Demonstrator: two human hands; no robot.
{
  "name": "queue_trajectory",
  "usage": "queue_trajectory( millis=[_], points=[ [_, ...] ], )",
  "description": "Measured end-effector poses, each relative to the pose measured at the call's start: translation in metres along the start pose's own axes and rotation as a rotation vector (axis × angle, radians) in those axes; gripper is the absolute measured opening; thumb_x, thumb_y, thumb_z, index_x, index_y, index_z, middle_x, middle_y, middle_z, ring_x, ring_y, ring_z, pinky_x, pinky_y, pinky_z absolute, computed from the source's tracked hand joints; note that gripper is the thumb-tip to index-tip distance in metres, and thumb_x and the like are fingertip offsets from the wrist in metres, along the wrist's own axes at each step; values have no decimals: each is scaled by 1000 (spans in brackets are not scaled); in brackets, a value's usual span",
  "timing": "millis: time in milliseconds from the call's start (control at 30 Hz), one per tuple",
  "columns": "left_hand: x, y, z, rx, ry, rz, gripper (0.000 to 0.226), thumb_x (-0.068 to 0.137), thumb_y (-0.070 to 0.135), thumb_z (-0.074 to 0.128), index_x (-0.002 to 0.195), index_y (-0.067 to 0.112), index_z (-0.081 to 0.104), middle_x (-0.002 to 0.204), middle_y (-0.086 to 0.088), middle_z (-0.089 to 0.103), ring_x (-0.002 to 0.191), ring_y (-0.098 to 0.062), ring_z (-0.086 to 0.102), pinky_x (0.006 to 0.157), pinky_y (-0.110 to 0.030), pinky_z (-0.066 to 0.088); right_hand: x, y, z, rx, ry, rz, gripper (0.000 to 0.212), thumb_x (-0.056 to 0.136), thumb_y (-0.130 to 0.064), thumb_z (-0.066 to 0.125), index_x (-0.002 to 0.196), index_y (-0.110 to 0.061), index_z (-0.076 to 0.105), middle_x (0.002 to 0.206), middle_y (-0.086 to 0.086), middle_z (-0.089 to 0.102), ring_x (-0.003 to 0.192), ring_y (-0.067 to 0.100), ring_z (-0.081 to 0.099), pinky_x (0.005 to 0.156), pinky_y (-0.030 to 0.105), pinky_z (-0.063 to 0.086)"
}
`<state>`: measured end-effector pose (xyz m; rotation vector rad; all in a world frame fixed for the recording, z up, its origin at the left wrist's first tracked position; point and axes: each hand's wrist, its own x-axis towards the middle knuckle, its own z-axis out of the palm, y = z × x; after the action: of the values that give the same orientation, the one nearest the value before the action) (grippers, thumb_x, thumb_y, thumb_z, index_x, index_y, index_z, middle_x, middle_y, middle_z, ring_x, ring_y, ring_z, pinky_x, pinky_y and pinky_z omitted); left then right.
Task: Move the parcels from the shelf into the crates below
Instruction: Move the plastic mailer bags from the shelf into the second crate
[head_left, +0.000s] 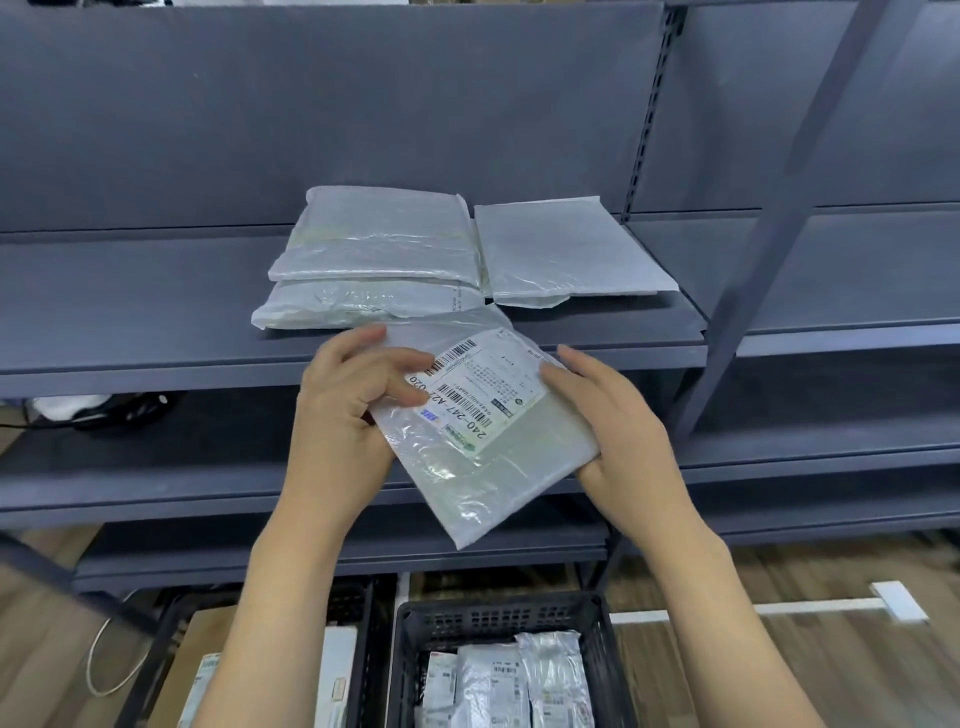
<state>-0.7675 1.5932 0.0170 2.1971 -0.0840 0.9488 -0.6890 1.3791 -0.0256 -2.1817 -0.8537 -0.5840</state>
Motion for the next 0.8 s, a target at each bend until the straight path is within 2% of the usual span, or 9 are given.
queue_trajectory(
  millis=[67, 167, 300, 333, 433, 500, 567, 700, 800],
  points=[
    [0, -2, -1, 35, -4, 43, 15, 72, 23, 68, 84, 29, 61, 94, 36, 60, 111, 2, 48, 97, -45, 39, -1, 3, 3, -9, -19, -15, 62, 70, 9, 58, 128, -14, 60, 137, 5, 53, 124, 20, 49, 105, 24, 35],
    [-2, -5, 1, 64, -19, 34, 35, 67, 3, 64, 88, 31, 64, 96, 39, 59, 106, 3, 51, 95, -42, 42, -2, 10, 3, -6, -9, -11, 70, 65, 20, 59, 126, -13, 61, 133, 5, 57, 120, 22, 53, 105, 23, 35],
    [-5, -7, 3, 143, -112, 35, 32, 64, 2, 61, 91, 16, 71, 104, 18, 61, 104, -1, 50, 96, -12, 34, 0, 7, -2, -46, 21, -9, 61, 67, 8, 47, 122, -11, 64, 128, 8, 60, 115, 24, 56, 102, 25, 36],
    [-3, -5, 2, 167, -156, 30, 34, 64, 7, 58, 94, 14, 71, 106, 15, 60, 104, -2, 50, 94, -10, 32, 0, 6, -3, -59, 5, 7, 61, 66, 6, 46, 122, -11, 65, 127, 6, 61, 114, 23, 56, 102, 24, 37],
    [3, 3, 0, 238, -306, 41, 40, 70, 24, 53, 107, 19, 68, 109, 15, 62, 103, -7, 54, 90, -28, 42, 2, 5, -6, -78, -99, 46, 58, 70, 8, 51, 121, -15, 66, 122, 2, 64, 112, 22, 59, 99, 34, 47],
    [5, 12, 1, 244, -358, 41, 37, 75, 29, 63, 112, 24, 65, 107, 21, 61, 102, -2, 53, 90, -36, 46, 5, 2, -9, -72, -156, 83, 49, 76, 6, 58, 118, -18, 68, 115, -2, 68, 105, 21, 63, 90, 37, 52],
    [6, 19, 3, 235, -367, 37, 40, 77, 27, 73, 115, 26, 63, 105, 27, 56, 103, 1, 50, 91, -35, 44, 8, -3, -12, -88, -192, 125, 37, 83, -3, 60, 112, -24, 70, 106, -6, 70, 93, 19, 65, 80, 35, 53],
    [5, 24, 2, 260, -321, 21, 48, 75, 24, 77, 119, 28, 59, 105, 30, 52, 100, 5, 50, 87, -24, 34, 14, -6, -20, -203, -238, 132, 22, 84, -10, 56, 87, -28, 67, 81, -5, 64, 75, 22, 59, 64, 35, 50],
    [6, 23, -1, 280, -315, 26, 45, 76, 23, 76, 118, 27, 60, 107, 27, 54, 99, 4, 50, 88, -25, 33, 17, -7, -25, -293, -279, 135, 16, 87, -16, 55, 85, -30, 63, 78, -7, 59, 73, 20, 56, 62, 32, 48]
  ],
)
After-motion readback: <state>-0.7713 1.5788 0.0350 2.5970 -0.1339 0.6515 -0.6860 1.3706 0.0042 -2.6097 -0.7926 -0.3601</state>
